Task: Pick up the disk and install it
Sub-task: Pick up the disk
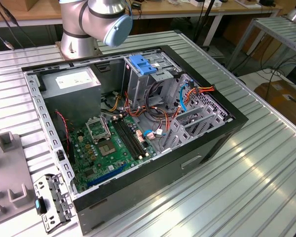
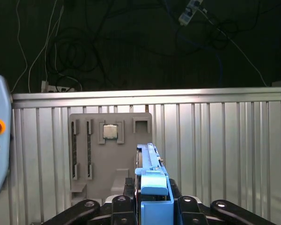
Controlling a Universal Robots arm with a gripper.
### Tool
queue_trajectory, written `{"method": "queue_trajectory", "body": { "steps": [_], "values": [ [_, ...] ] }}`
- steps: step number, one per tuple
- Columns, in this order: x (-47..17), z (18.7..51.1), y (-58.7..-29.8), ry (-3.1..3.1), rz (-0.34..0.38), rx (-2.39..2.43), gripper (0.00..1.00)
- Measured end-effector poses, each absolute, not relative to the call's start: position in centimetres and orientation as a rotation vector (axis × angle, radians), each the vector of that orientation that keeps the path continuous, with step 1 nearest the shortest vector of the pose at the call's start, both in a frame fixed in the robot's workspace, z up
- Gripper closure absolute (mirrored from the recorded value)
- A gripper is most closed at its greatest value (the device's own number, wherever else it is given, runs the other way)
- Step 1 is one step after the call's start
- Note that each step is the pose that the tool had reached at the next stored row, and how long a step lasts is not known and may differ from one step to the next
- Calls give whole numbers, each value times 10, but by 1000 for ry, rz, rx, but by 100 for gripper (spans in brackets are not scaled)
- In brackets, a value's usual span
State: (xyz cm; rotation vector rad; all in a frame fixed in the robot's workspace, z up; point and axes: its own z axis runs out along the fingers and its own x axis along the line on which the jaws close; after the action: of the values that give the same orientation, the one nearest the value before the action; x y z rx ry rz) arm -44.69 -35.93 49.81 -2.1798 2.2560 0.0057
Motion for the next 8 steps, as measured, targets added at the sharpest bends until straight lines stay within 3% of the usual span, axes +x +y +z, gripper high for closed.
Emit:
{"method": "queue_trajectory", "body": {
  "steps": [8],
  "values": [
    [-434, 498, -359, 2256, 6, -2180, 63]
  ]
}}
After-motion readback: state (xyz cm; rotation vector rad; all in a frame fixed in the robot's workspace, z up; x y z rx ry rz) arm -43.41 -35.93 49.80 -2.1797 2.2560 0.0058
